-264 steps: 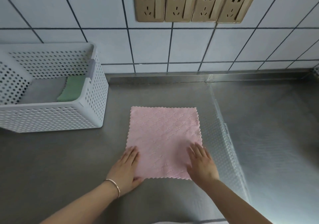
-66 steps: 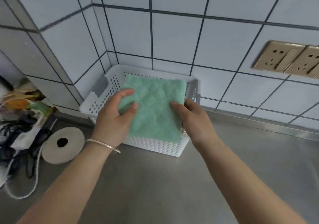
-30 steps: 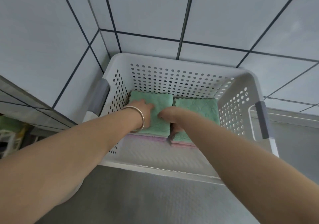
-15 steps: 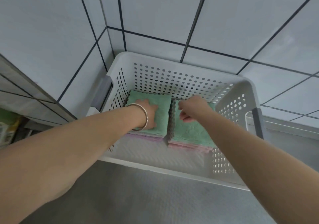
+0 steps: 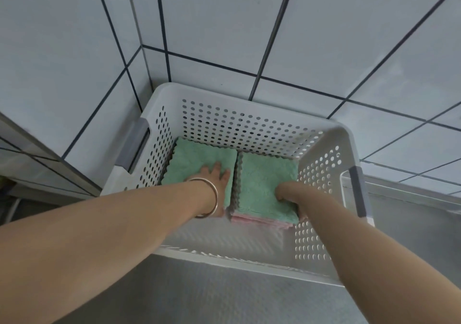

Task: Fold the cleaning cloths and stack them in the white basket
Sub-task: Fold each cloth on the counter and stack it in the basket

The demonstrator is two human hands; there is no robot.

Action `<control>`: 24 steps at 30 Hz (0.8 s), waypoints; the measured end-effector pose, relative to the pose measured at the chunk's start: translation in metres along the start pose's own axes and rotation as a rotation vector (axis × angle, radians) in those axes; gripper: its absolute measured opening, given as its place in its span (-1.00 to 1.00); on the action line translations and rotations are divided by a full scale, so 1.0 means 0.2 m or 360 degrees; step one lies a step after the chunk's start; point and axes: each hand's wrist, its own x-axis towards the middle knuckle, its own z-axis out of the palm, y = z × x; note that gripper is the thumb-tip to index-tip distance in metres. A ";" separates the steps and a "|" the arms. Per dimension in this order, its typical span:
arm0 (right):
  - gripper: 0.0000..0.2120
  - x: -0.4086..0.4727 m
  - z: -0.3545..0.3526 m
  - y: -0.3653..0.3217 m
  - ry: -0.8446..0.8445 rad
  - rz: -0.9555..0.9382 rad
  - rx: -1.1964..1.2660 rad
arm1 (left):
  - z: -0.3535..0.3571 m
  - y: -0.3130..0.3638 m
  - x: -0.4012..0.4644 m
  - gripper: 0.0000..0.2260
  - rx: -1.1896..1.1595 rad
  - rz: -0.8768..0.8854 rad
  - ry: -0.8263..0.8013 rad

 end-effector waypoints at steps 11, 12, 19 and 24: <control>-0.87 -0.07 -0.04 -0.02 0.0412 -0.0315 -0.0791 | -0.13 -0.04 0.01 -0.27 -0.0202 0.0000 0.0258; -0.87 -0.10 -0.04 -0.04 0.0626 -0.0474 -0.1051 | -0.13 -0.04 0.02 -0.27 -0.0220 0.0028 0.0348; 0.12 -0.03 0.03 0.03 0.0403 -0.0786 -0.1543 | -0.01 -0.02 0.13 -0.06 -0.0026 0.0074 0.0118; 0.22 0.09 0.11 0.05 0.0338 -0.0722 -0.1451 | 0.03 -0.01 0.21 -0.04 -0.0036 0.0080 0.0048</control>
